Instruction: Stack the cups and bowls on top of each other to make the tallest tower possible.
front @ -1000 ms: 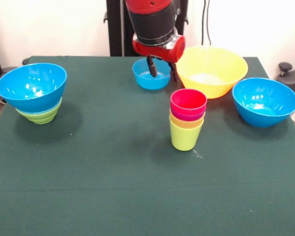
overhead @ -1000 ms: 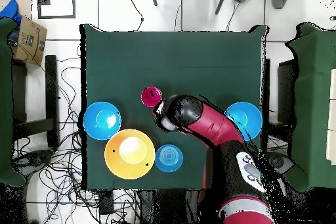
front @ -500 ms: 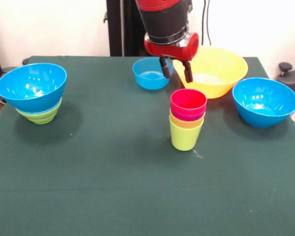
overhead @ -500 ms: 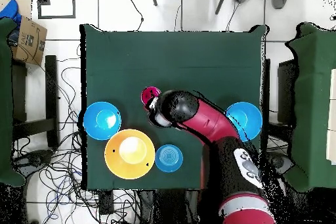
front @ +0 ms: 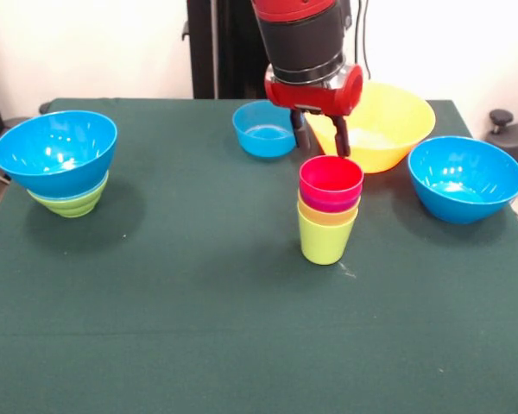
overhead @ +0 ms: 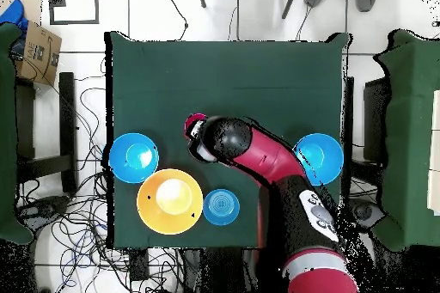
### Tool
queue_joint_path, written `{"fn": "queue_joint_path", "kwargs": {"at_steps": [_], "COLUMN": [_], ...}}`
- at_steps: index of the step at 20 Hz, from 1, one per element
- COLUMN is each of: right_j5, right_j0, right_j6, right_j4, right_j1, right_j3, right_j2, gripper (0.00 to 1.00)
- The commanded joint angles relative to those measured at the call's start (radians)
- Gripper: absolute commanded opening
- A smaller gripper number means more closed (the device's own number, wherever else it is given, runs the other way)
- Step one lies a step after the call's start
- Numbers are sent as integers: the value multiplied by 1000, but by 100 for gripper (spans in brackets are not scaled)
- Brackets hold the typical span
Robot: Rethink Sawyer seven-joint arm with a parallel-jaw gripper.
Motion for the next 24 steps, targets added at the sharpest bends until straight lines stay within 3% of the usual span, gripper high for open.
{"fn": "queue_joint_path", "kwargs": {"at_steps": [1,12,24], "right_j5": [-135,-126,-141], "right_j0": [38,99,153], "right_j6": [105,115,123], "right_j4": [-67,-84,-63], "right_j1": [105,154,214], "right_j3": [9,-36,-86], "right_j2": [23,-63,-91], "gripper": [100,100,100]}}
